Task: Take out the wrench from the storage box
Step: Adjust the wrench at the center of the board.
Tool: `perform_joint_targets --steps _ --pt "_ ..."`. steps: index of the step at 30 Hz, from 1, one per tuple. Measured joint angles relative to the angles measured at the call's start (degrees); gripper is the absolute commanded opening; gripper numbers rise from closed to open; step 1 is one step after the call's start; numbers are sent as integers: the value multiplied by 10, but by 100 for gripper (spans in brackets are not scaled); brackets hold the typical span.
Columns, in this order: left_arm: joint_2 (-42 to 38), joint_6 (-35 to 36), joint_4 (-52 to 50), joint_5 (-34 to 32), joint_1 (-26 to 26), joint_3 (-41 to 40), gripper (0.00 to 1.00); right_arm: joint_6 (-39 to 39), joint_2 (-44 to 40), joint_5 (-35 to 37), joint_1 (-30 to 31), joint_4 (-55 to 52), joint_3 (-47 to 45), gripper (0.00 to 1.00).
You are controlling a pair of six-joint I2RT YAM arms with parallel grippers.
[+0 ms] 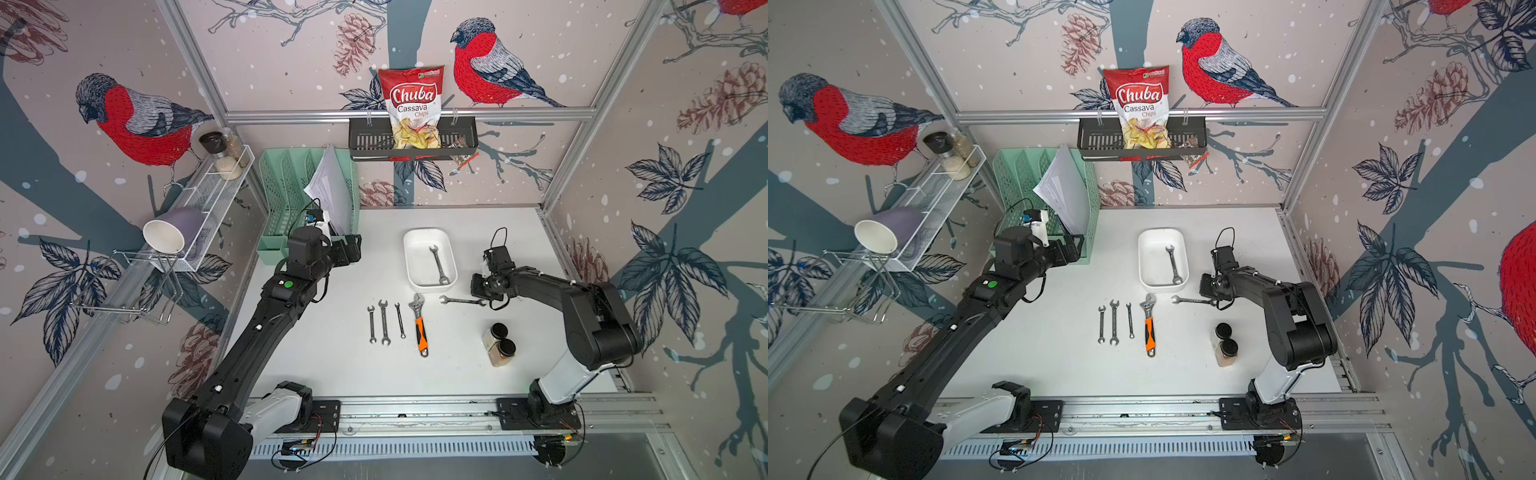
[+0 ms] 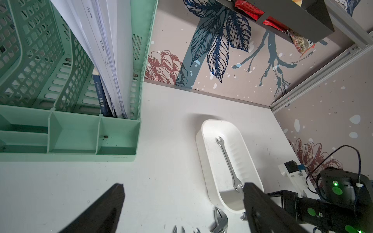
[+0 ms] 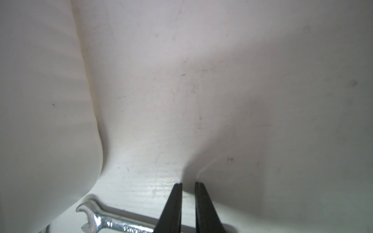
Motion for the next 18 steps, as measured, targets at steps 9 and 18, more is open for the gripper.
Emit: perform_joint_targets --steps 9,18 --pt "-22 0 0 -1 5 0 96 1 -10 4 45 -47 3 19" --pt "-31 0 2 0 11 0 96 17 -23 16 98 -68 -7 20"
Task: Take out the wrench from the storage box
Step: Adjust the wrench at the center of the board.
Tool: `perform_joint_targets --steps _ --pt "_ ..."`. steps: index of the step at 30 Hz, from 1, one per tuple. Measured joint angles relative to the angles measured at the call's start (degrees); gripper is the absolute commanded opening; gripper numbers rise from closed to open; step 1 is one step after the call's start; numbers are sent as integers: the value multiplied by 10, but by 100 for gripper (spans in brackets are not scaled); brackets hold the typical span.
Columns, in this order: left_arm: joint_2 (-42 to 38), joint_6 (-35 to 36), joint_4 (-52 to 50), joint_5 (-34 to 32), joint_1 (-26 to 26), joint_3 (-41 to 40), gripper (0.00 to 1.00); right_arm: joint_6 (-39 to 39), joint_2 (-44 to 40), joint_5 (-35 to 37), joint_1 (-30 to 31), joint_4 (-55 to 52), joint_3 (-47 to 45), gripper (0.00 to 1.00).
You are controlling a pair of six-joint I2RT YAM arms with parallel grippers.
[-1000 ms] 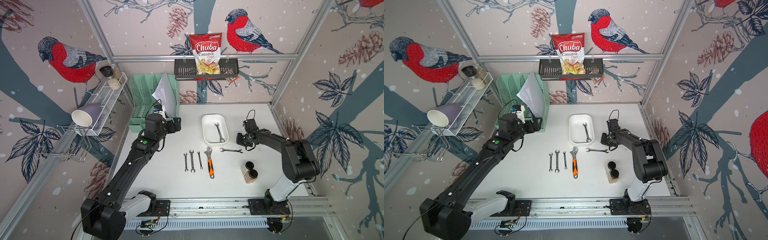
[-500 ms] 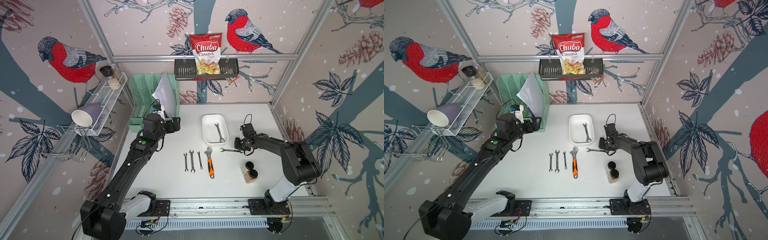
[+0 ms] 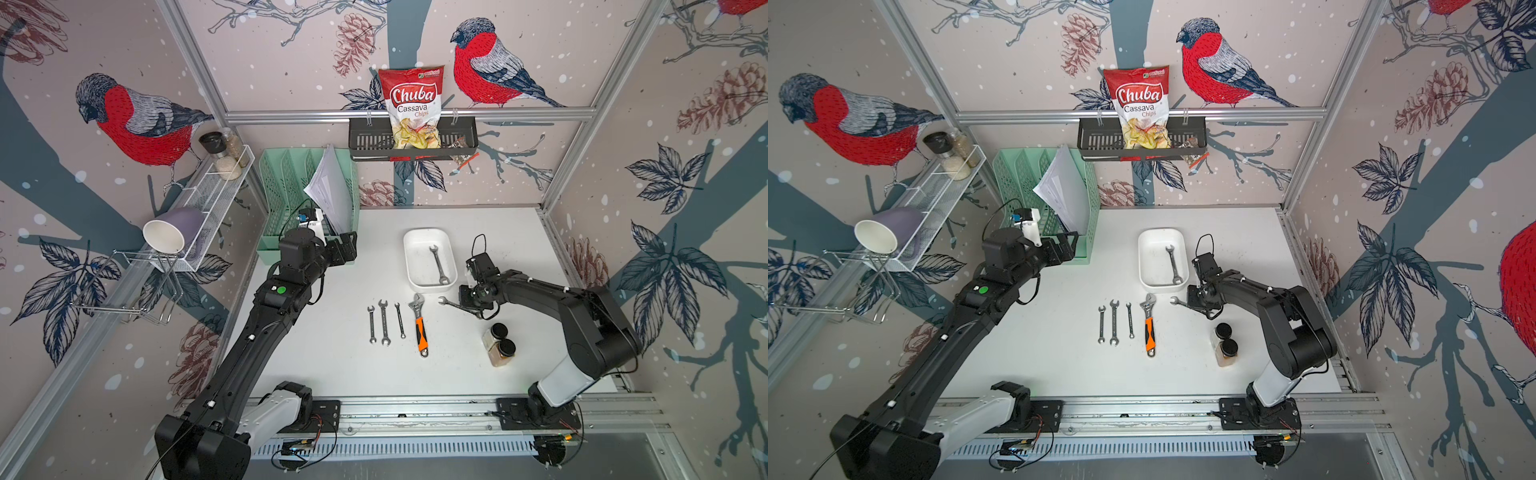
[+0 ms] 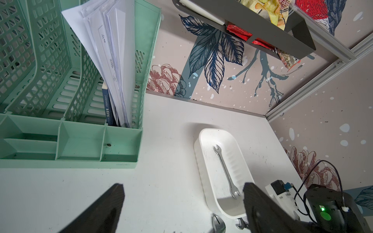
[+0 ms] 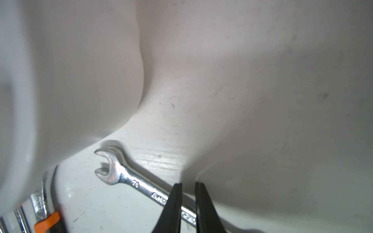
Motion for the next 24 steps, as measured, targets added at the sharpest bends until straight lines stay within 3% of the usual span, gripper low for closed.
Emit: perform_joint_targets --steps 15,24 --pt "-9 -1 2 1 1 0 96 48 -28 16 85 0 -30 20" --pt "-11 -2 5 2 1 0 96 61 -70 37 98 -53 -57 22"
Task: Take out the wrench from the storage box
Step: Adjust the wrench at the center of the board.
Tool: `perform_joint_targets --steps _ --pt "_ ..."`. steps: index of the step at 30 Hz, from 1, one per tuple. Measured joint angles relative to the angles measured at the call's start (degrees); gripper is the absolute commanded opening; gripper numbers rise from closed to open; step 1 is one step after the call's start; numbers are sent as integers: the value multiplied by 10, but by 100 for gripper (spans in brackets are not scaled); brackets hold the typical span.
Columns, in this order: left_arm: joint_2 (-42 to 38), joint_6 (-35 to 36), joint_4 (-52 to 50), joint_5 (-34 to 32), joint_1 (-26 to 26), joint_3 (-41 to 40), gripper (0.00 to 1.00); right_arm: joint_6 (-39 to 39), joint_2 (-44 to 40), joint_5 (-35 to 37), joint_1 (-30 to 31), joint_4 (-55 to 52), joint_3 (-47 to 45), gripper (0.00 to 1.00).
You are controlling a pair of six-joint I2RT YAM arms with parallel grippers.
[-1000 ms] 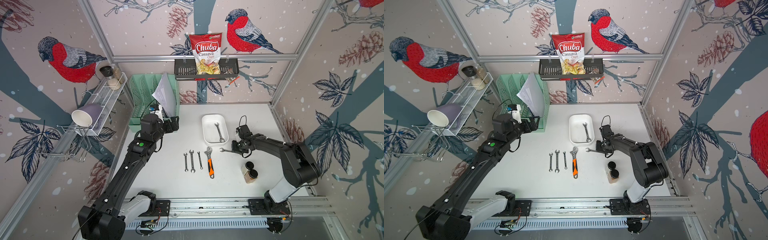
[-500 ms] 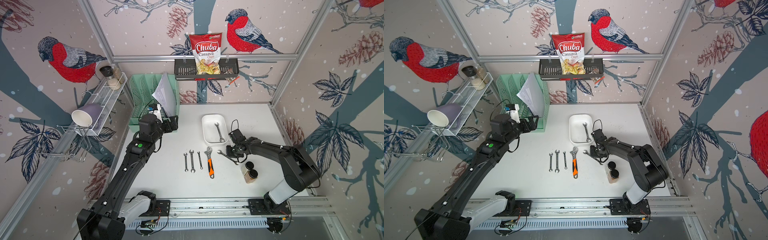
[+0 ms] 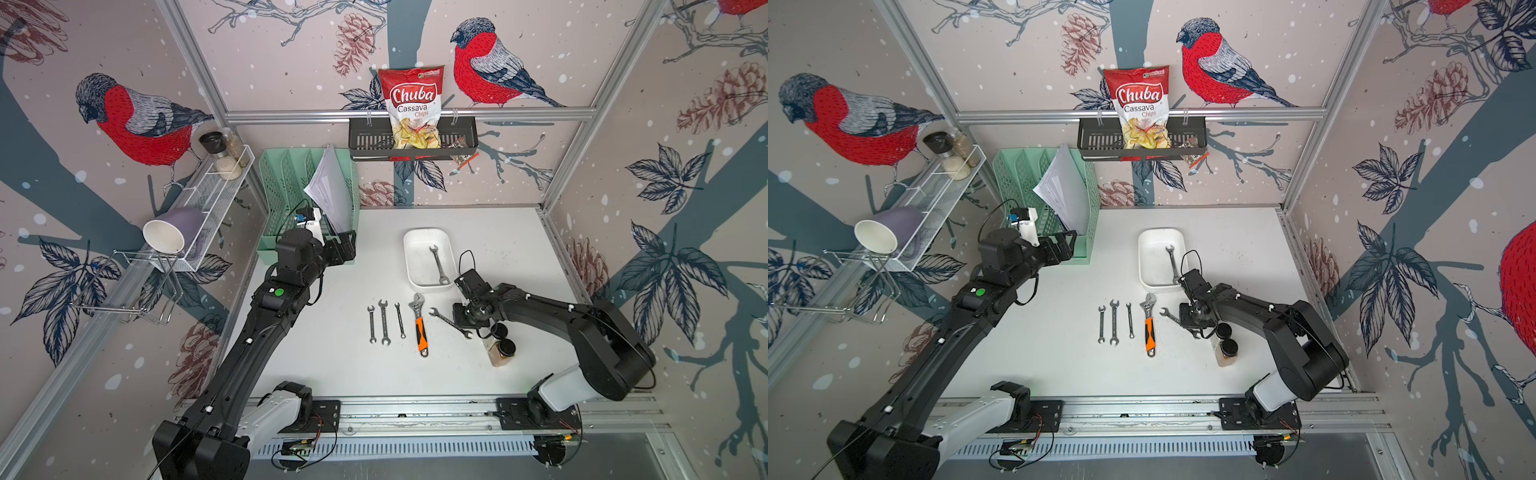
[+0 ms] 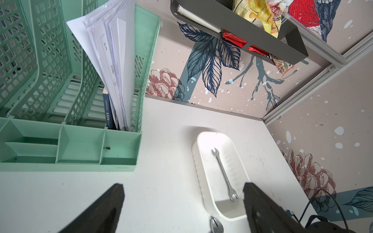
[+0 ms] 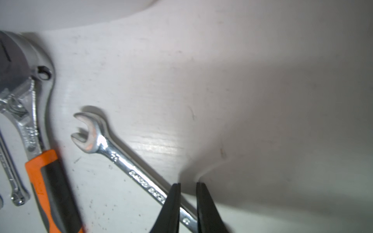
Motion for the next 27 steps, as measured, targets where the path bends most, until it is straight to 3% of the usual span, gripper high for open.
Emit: perform_joint_targets --steps 13,20,27 --pt "-5 -2 10 4 0 -13 96 15 -21 52 41 -65 69 27" --pt "-5 -2 10 14 0 -14 96 -44 18 63 102 -18 106 42" --pt "-8 -2 10 14 0 -14 96 -77 60 82 119 -3 93 43"
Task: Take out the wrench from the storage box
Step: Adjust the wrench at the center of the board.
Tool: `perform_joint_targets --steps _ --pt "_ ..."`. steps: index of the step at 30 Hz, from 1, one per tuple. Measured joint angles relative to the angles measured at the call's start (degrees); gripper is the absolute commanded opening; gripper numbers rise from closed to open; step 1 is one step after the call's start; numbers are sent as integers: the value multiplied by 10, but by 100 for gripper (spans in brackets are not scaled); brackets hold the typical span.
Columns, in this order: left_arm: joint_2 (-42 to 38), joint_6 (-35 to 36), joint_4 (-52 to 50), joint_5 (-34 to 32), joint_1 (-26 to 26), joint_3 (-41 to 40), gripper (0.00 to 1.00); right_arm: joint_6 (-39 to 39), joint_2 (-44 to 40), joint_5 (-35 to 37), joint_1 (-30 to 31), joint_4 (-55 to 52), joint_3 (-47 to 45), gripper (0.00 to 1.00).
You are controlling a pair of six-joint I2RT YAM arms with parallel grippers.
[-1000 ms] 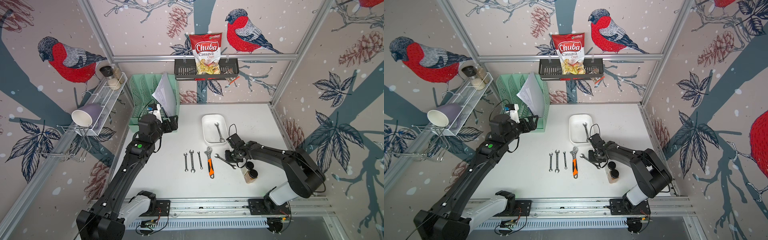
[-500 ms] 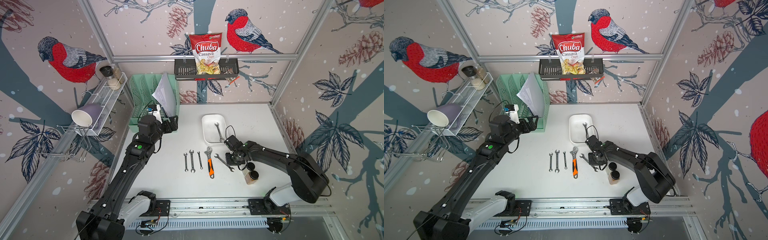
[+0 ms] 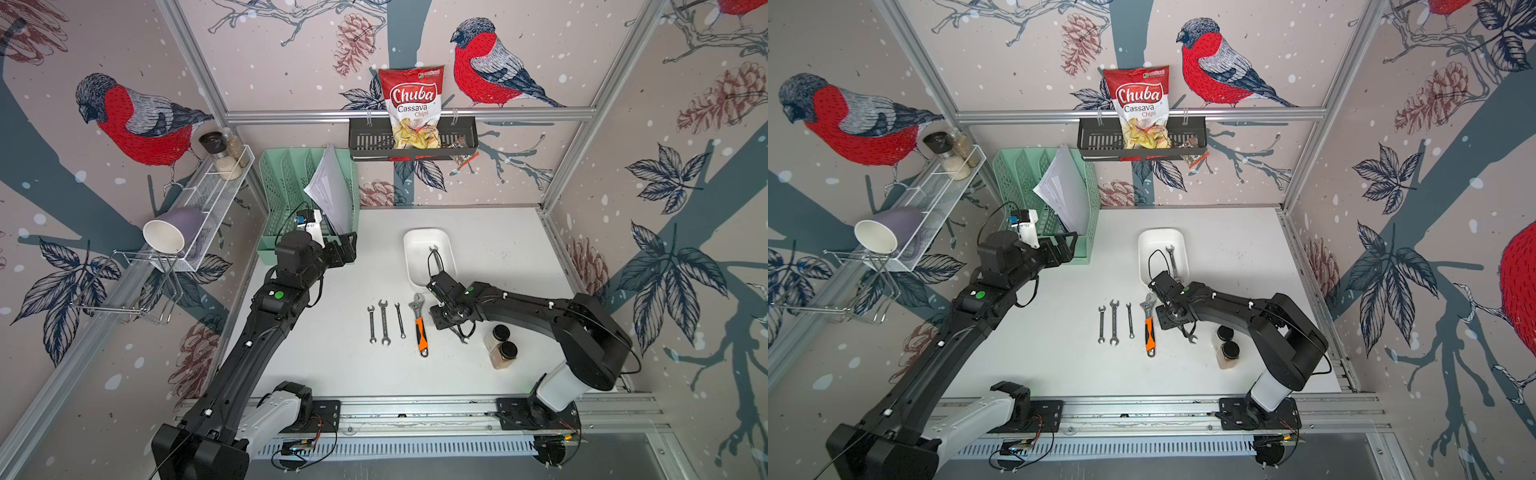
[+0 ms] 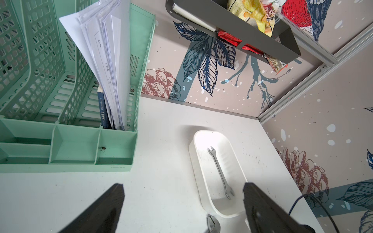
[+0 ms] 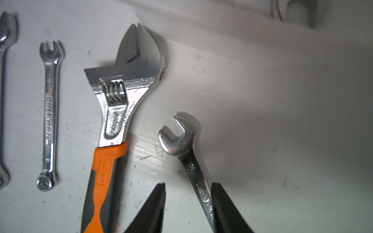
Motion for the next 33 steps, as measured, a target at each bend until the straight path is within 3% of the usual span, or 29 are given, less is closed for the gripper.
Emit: perform_joint_targets --steps 8,12,17,25,33 --pt "2 0 0 0 0 0 96 0 2 5 -1 14 -32 41" --pt "2 0 0 0 0 0 96 3 6 8 -1 28 -37 27" --pt "2 0 0 0 0 0 96 35 10 20 10 38 -37 16" --pt "2 0 0 1 0 0 96 136 21 63 30 59 -44 16" --pt "0 0 0 5 0 0 96 179 23 85 33 69 -43 17"
